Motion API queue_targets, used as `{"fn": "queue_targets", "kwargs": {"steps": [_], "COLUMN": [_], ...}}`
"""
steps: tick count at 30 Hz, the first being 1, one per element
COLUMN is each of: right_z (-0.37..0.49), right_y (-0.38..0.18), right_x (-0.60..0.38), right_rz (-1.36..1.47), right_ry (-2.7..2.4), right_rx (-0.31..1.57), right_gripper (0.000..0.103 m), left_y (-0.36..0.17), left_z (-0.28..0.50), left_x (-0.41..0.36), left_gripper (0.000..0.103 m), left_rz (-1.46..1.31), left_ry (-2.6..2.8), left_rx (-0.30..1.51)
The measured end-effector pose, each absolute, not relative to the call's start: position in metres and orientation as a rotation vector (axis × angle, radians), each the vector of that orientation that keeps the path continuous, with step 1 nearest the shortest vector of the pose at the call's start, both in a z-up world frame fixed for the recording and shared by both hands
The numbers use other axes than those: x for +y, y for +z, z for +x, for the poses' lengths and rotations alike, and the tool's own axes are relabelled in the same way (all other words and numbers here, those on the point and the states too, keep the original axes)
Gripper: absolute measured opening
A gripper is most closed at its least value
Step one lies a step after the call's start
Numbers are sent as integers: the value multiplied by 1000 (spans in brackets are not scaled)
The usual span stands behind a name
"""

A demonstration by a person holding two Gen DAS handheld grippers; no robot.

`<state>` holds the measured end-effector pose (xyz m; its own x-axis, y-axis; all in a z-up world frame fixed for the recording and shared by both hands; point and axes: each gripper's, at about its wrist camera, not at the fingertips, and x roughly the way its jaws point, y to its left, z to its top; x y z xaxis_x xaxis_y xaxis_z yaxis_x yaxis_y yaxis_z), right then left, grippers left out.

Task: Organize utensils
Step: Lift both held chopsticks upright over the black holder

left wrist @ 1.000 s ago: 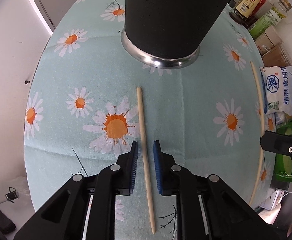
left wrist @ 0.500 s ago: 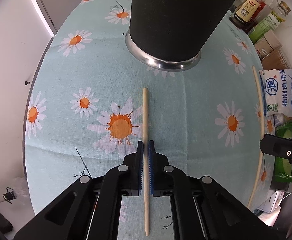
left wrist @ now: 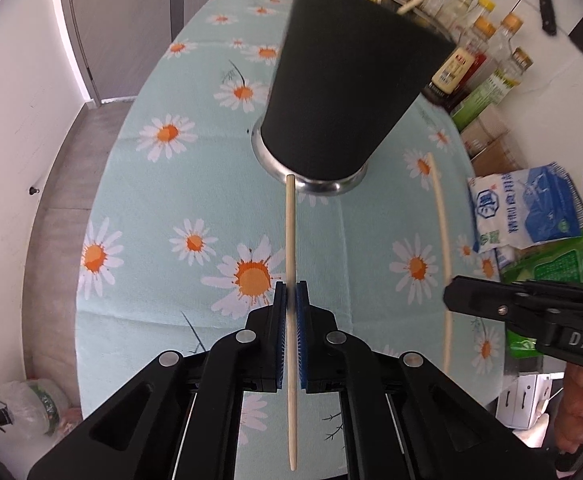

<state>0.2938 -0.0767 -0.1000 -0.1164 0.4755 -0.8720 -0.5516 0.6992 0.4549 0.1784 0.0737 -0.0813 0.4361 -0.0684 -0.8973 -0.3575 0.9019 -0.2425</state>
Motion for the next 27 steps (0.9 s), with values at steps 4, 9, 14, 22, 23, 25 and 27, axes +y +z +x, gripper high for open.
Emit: {"fn": "queue_targets", "kwargs": {"steps": [4,9,14,22,23,25,27], "right_z": [284,275,270,268,268,267,268], "right_y": [-92,-80,-59,-40,-38,-34,-29], "right_x": [-60,-44,-34,-22,-21,-21,-22], "right_rz": [-74,-55,-30,4,13,23,43], "right_ry": [877,890,918,910,911,905,908], "right_rx": [1418,1378,1290,1201,1186,1158,1131], "right_gripper": [6,6,6,6,6,6,6], "left_y": [-65,-45,-25,0,3,10,19], "left_z": [170,167,164,160,159,161,161], "left_x": [85,96,103,116,118,120,121], "left_gripper": [4,4,4,4,4,4,4], "left_rz": [-438,-437,-421,-412,-414,-405,-401], "left_ry": [161,119,70,-12,-26,-46,-68], "left_rx": [1065,999,932,833,814,786,749]}}
